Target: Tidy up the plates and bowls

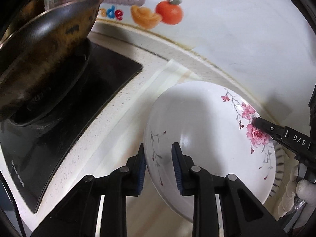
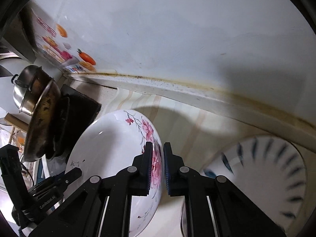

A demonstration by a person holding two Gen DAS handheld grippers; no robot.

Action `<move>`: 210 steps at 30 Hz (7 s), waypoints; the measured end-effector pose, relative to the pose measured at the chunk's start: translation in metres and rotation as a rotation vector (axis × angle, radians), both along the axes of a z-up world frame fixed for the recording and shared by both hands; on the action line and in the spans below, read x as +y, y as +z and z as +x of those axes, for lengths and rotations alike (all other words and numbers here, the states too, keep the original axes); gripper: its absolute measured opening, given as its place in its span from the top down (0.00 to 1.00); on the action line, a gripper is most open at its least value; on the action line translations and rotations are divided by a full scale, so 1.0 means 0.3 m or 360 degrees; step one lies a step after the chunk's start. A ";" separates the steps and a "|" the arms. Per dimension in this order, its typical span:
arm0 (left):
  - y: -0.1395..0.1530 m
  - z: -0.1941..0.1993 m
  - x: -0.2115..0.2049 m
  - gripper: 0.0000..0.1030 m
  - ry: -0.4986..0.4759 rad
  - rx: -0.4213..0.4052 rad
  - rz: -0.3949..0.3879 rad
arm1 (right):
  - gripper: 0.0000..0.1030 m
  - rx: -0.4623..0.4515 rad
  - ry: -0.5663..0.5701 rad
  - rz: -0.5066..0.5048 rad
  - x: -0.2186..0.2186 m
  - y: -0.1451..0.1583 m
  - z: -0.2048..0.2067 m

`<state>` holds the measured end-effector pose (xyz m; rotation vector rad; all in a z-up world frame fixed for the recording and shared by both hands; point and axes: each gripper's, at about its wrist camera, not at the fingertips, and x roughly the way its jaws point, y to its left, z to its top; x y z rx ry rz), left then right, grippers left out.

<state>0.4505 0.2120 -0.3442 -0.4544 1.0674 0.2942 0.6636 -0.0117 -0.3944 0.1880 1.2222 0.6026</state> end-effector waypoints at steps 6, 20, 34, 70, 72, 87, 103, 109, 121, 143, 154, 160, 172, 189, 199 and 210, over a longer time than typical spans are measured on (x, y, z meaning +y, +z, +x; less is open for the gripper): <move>0.133 -0.116 -0.137 0.78 -0.0117 -0.0058 -0.0046 | 0.88 -0.0049 -0.0087 0.0010 -0.167 0.157 -0.158; 0.202 -0.411 -0.517 0.78 -0.0512 -0.0006 -0.0121 | 0.88 -0.0005 -0.0407 -0.0053 -0.686 0.273 -0.728; 0.012 -0.546 -0.668 0.78 -0.0713 0.0198 -0.0048 | 0.88 0.0141 -0.0561 -0.0080 -0.855 0.082 -1.085; -0.108 -0.565 -0.747 0.78 -0.0763 0.0345 0.0111 | 0.85 0.0226 -0.0530 -0.0151 -0.846 -0.023 -1.099; -0.103 -0.563 -0.755 0.78 -0.0766 0.0342 0.0129 | 0.85 0.0258 -0.0538 -0.0143 -0.849 -0.019 -1.096; 0.146 -0.490 -0.661 0.76 -0.0656 0.0158 0.0044 | 0.76 0.0422 -0.0571 -0.0033 -0.938 0.118 -1.010; -0.041 0.207 -0.601 0.67 -0.0505 0.0215 -0.0087 | 0.59 0.0333 -0.0513 -0.0039 -0.769 0.039 -0.216; -0.140 0.303 -0.614 0.67 -0.0559 0.0296 -0.0092 | 0.68 0.0376 -0.0497 -0.0116 -0.733 -0.091 -0.135; -0.161 0.318 -0.649 0.77 -0.0573 0.0231 -0.0048 | 0.84 0.0250 -0.0445 -0.0222 -0.685 -0.151 -0.106; 0.240 0.008 -0.717 0.77 -0.0594 -0.0013 -0.0009 | 0.85 -0.0019 -0.0445 -0.0164 -0.753 0.246 -0.398; 0.303 -0.307 -0.785 0.77 -0.0702 -0.0054 0.0001 | 0.85 0.0001 -0.0470 -0.0175 -0.807 0.330 -0.822; 0.218 -0.438 -0.805 0.77 -0.0739 0.0017 -0.0013 | 0.85 0.0081 -0.0476 -0.0179 -0.811 0.251 -1.016; 0.040 -0.520 -0.845 0.77 -0.0812 0.0145 0.0030 | 0.85 0.0185 -0.0504 -0.0197 -0.825 0.073 -1.156; -0.058 -0.518 -0.881 0.77 -0.0858 0.0260 0.0106 | 0.85 0.0194 -0.0521 -0.0223 -0.813 -0.017 -1.149; -0.064 -0.494 -0.880 0.77 -0.0853 0.0354 0.0068 | 0.81 0.0307 -0.0588 -0.0176 -0.831 -0.023 -1.138; -0.008 -0.513 -0.870 0.77 -0.0866 0.0367 0.0112 | 0.79 0.0405 -0.0597 -0.0176 -0.831 -0.009 -1.144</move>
